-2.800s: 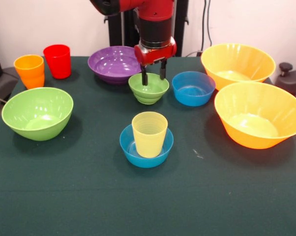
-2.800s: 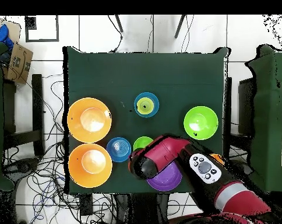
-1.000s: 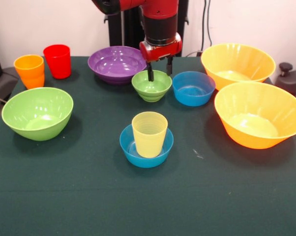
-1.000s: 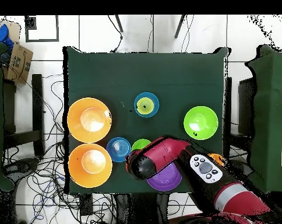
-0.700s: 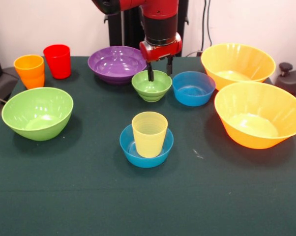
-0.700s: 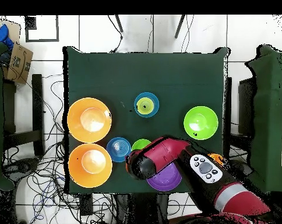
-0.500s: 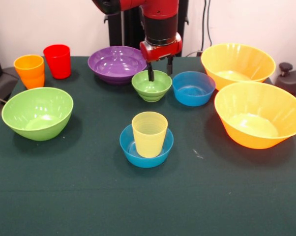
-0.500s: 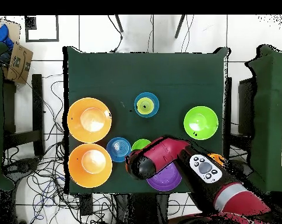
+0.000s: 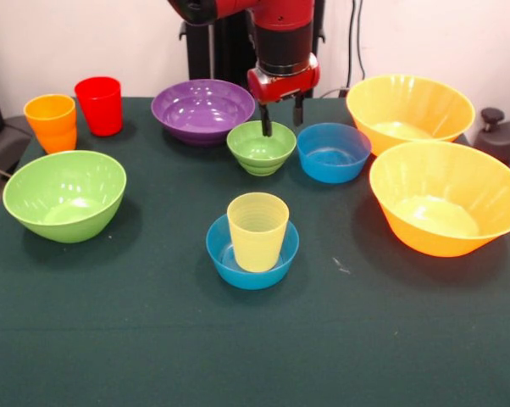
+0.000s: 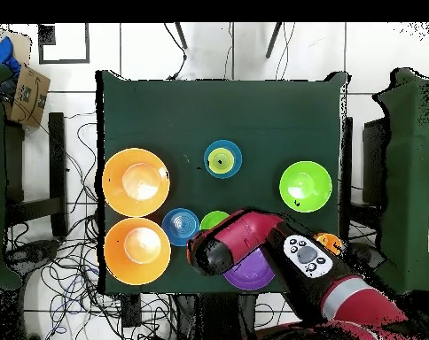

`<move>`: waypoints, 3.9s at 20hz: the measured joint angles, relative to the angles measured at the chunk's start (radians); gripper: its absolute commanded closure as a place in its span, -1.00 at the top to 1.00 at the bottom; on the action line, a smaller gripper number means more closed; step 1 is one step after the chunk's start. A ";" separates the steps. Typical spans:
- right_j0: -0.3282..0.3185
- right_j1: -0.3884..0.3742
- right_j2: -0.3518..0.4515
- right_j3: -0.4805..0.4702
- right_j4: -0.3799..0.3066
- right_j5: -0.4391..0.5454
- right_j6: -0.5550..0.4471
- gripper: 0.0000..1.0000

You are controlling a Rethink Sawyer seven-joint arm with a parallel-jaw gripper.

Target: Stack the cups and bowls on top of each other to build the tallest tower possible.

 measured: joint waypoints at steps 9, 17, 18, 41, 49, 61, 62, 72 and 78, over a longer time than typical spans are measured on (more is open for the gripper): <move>0.008 0.028 -0.005 0.012 0.001 0.000 0.000 1.00; 0.046 0.028 -0.045 0.014 -0.031 -0.007 0.000 1.00; 0.051 0.028 -0.051 0.014 -0.038 -0.014 0.000 1.00; 0.137 0.027 -0.170 0.013 -0.114 -0.196 0.000 1.00; 0.141 0.026 -0.174 0.013 -0.114 -0.196 0.000 1.00; 0.141 0.019 -0.174 0.013 -0.114 -0.196 0.000 -1.00; 0.141 0.019 -0.175 0.013 -0.114 -0.196 0.000 -1.00; 0.155 -0.007 -0.175 0.014 -0.113 -0.196 0.000 -1.00; 0.155 -0.015 -0.175 0.014 -0.105 -0.196 0.000 -1.00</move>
